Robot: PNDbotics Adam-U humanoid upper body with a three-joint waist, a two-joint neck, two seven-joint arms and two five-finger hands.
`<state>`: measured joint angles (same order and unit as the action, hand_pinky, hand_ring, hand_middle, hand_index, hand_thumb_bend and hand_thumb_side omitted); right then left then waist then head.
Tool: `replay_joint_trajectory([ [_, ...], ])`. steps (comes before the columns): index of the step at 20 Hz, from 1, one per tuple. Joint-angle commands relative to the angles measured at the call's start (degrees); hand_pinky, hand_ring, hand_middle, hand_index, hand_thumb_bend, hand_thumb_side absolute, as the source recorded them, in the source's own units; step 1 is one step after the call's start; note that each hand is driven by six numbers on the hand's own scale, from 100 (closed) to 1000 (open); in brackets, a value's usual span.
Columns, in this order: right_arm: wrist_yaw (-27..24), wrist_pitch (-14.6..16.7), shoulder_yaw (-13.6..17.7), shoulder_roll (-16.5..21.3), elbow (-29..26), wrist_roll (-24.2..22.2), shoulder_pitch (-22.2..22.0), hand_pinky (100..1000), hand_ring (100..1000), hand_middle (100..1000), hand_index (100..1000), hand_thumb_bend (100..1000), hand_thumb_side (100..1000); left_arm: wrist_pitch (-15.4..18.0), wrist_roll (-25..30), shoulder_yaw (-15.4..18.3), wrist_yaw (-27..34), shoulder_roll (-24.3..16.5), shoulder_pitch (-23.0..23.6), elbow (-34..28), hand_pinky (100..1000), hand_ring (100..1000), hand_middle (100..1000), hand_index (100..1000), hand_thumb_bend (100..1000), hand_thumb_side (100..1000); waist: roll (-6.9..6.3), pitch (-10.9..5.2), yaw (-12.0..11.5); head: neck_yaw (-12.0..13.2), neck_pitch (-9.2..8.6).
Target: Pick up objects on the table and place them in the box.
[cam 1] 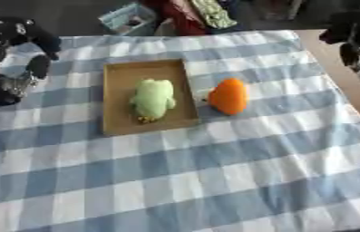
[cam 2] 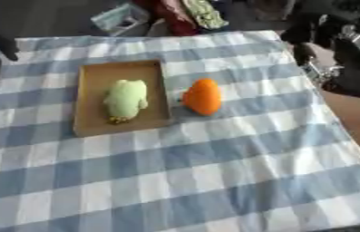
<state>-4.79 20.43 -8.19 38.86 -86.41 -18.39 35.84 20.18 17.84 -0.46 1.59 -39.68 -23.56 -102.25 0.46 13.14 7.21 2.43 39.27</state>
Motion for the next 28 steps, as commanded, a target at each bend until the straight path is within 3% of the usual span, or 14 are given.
replay_joint_trajectory([
  [1, 2.3, 1.0, 0.0, 2.5, 3.2, -0.7, 2.4, 811, 793, 713, 912, 100, 505, -1.9, -0.5, 2.1, 2.2, -0.4, 1.2, -4.9, 717, 564, 579, 735, 134, 536, 0.21, -1.14, -0.6, -0.7, 0.20],
  [8, 8.0, 3.0, -0.2, 1.6, 11.6, -3.3, 5.9, 811, 797, 734, 912, 100, 499, -4.9, -2.0, 4.3, 4.3, 1.8, 6.7, -11.8, 716, 559, 574, 728, 115, 556, 0.89, -1.12, -3.6, -1.8, 0.20],
  [20, 20.3, 7.3, 0.3, -3.4, 23.8, -7.1, 11.2, 818, 816, 777, 924, 100, 523, -5.0, -1.2, 5.8, 3.6, 4.8, 9.7, -12.3, 720, 561, 576, 729, 100, 592, 1.51, -0.98, -6.7, -3.4, -0.04],
  [23, 25.6, 8.3, 0.4, -4.6, 25.8, -7.7, 12.1, 818, 820, 794, 930, 100, 521, -5.0, -1.0, 5.8, 3.1, 5.1, 9.9, -12.3, 722, 563, 578, 730, 100, 603, 1.50, -0.98, -7.1, -3.7, -0.08],
  [28, 34.2, 9.8, 0.9, -7.3, 29.4, -7.0, 13.8, 827, 836, 836, 939, 100, 606, -5.3, -0.2, 5.6, 2.3, 5.7, 10.3, -12.3, 723, 563, 579, 732, 100, 622, 1.56, -1.10, -7.4, -4.2, -0.26],
])
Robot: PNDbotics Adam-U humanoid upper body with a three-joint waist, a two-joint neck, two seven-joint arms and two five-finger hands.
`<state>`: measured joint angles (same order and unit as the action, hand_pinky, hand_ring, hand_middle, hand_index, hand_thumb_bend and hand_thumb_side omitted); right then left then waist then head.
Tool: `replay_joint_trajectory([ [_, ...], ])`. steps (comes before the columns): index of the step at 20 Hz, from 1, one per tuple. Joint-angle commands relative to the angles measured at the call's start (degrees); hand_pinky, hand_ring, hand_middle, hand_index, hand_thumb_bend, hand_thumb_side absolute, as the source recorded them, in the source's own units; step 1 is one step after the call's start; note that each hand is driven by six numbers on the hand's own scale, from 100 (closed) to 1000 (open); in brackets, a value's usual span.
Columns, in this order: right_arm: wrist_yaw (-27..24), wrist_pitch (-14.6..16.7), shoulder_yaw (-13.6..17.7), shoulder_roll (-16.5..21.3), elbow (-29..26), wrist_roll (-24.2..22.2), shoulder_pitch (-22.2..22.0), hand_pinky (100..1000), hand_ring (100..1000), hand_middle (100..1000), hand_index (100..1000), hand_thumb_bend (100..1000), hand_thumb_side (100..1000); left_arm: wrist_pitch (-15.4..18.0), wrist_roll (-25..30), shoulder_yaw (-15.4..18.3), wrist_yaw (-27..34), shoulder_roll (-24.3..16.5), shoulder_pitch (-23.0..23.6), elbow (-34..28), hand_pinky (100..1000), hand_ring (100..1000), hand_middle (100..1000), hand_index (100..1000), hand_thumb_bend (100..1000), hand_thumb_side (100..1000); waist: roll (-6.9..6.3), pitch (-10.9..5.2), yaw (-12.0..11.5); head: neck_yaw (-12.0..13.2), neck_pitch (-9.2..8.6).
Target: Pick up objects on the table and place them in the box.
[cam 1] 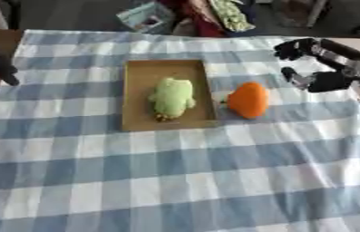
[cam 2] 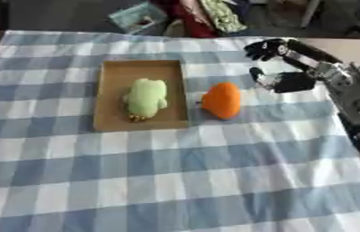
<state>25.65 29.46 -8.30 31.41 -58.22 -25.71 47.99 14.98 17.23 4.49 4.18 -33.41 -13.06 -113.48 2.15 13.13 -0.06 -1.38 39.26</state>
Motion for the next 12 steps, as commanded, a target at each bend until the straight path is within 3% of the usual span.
replay_joint_trajectory([
  [1, 5.3, 1.0, 1.2, -0.4, 1.9, 0.6, 1.9, 826, 836, 837, 939, 100, 607, -0.1, 0.5, 0.7, -0.4, -0.5, -0.2, -1.1, 723, 563, 579, 732, 100, 623, -0.11, -1.10, -0.2, -0.5, -0.36],
  [9, 14.1, 2.9, 1.7, -3.1, 7.1, 1.3, 3.1, 826, 837, 840, 933, 100, 697, -0.2, 0.7, 0.8, -0.7, -0.1, -0.1, -1.1, 723, 563, 579, 733, 100, 630, -0.23, -1.01, -0.9, -1.4, -1.02],
  [12, 16.5, 3.9, 1.4, -3.5, 7.7, 0.0, 3.2, 826, 839, 846, 934, 142, 749, -0.3, 0.9, 0.7, -1.1, 0.1, 0.1, -1.1, 724, 563, 579, 733, 100, 643, -0.27, -0.96, -0.9, -1.4, -1.04],
])
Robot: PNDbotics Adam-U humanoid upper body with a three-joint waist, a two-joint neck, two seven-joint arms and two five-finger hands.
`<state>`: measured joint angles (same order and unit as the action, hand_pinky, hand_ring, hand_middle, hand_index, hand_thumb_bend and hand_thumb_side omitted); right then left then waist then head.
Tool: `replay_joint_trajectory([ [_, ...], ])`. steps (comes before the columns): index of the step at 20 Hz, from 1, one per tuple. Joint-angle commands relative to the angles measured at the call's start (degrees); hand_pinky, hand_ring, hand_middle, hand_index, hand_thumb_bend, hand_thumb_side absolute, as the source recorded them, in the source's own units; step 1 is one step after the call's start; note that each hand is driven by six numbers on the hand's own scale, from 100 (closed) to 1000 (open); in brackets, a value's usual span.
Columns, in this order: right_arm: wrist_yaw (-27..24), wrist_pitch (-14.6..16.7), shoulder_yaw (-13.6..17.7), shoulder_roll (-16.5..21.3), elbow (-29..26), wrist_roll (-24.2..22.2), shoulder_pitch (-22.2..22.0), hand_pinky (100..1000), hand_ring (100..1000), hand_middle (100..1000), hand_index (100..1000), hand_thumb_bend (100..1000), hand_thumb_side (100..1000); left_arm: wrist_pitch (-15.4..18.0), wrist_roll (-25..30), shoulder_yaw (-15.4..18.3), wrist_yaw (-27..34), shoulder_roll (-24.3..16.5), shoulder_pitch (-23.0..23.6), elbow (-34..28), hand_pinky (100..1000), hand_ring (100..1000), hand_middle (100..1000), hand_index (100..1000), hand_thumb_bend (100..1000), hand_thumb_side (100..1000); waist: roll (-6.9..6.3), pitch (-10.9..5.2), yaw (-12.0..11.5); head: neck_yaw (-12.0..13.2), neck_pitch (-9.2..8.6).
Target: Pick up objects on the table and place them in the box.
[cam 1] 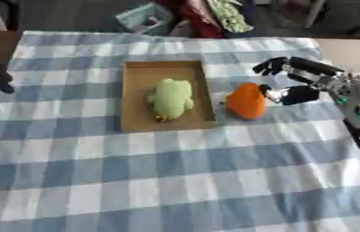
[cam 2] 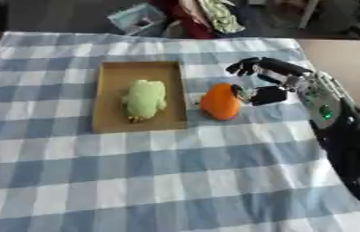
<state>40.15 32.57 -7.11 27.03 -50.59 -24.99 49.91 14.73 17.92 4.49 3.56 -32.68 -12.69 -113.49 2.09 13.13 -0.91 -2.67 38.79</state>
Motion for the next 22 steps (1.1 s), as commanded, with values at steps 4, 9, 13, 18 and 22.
replay_joint_trajectory([
  [4, 4.8, 1.9, -0.1, 0.8, 0.0, -2.3, 1.3, 823, 837, 831, 916, 172, 776, -0.3, 0.5, 0.7, -1.1, -0.3, 0.0, -1.1, 723, 563, 579, 733, 100, 647, -0.19, -0.94, 0.1, -0.2, -0.58],
  [9, 5.7, 3.7, -0.7, 1.2, -1.8, -3.4, 1.0, 819, 831, 757, 794, 151, 702, -0.8, 0.6, 0.8, -1.7, 0.0, 0.2, -1.1, 723, 563, 579, 733, 100, 664, -0.07, -0.89, 0.2, -0.2, -0.82],
  [13, 4.2, 5.0, -1.7, 1.8, -4.4, -4.2, 0.7, 814, 823, 705, 574, 114, 513, -1.1, 0.8, 0.8, -2.1, 0.1, 0.3, -1.1, 723, 563, 579, 733, 100, 674, 0.10, -0.84, 0.3, -0.2, -0.92],
  [18, 0.4, 4.9, -2.3, 2.2, -6.6, -2.6, 0.4, 801, 782, 619, 355, 100, 235, -1.6, 0.8, 0.8, -2.5, 0.3, 0.4, -1.1, 723, 562, 578, 733, 100, 684, 0.23, -0.84, 0.3, -0.2, -0.96],
  [22, -2.1, 4.3, -2.1, 2.1, -7.3, -1.7, 0.8, 800, 773, 599, 338, 100, 195, -1.9, 0.7, 0.9, -2.6, 0.4, 0.5, -1.1, 724, 563, 578, 732, 100, 700, 0.33, -0.95, 0.2, -0.2, -1.03],
])
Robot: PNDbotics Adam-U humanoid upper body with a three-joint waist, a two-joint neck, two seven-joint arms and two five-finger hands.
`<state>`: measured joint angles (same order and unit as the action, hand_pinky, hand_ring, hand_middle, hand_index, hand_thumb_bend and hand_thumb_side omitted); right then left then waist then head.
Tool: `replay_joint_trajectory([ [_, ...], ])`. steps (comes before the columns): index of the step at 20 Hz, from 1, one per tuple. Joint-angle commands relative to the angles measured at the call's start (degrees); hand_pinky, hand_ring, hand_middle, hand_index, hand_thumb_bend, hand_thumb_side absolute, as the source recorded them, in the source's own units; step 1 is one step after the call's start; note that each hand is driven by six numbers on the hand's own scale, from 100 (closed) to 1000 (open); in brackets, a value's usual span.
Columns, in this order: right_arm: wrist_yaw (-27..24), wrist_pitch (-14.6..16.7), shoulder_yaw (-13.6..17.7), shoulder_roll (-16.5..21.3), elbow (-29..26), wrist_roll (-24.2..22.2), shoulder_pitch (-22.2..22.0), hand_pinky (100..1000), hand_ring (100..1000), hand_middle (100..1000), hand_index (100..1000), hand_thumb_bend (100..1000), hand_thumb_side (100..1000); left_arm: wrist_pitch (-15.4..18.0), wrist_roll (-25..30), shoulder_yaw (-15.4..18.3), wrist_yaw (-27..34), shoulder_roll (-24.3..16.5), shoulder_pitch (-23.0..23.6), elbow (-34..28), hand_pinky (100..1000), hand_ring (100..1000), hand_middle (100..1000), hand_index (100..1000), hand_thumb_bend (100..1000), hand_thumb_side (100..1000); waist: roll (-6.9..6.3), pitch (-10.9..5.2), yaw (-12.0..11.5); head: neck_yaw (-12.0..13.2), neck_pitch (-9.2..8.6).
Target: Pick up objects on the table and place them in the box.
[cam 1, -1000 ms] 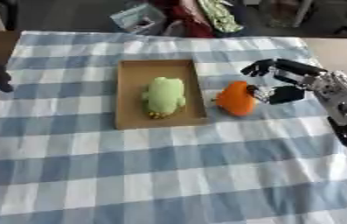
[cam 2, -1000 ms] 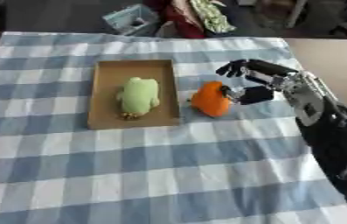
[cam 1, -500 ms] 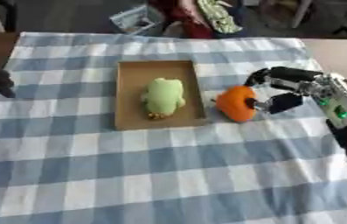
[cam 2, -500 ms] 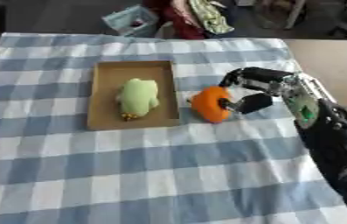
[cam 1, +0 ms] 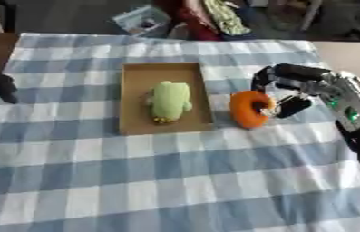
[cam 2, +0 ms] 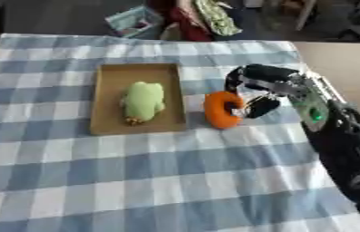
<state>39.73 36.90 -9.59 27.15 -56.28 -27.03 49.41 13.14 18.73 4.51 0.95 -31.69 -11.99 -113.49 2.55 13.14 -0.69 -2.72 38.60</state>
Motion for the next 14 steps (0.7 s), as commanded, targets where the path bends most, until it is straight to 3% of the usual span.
replay_joint_trajectory([
  [1, -2.3, -0.2, 0.5, 2.0, -1.9, 0.3, 1.6, 800, 772, 596, 338, 100, 176, -0.4, -0.1, 0.9, 0.1, -0.5, -0.2, -1.1, 724, 563, 579, 733, 100, 703, -0.09, -1.00, 0.0, -0.2, -0.84],
  [8, -5.0, -2.5, 3.0, 1.9, -2.5, 1.0, 4.2, 798, 770, 589, 338, 100, 131, -0.7, 0.3, 0.6, 1.0, -0.5, -0.5, -1.1, 725, 563, 578, 732, 100, 715, 0.44, -1.49, -0.8, -0.4, -0.79],
  [14, -5.2, -4.7, 5.4, 1.3, -0.7, 3.7, 6.6, 798, 768, 583, 340, 100, 107, -0.5, 1.2, 0.0, 2.1, -0.2, -1.8, -1.1, 731, 564, 579, 732, 100, 711, 1.09, -1.42, -3.2, -1.1, -1.40],
])
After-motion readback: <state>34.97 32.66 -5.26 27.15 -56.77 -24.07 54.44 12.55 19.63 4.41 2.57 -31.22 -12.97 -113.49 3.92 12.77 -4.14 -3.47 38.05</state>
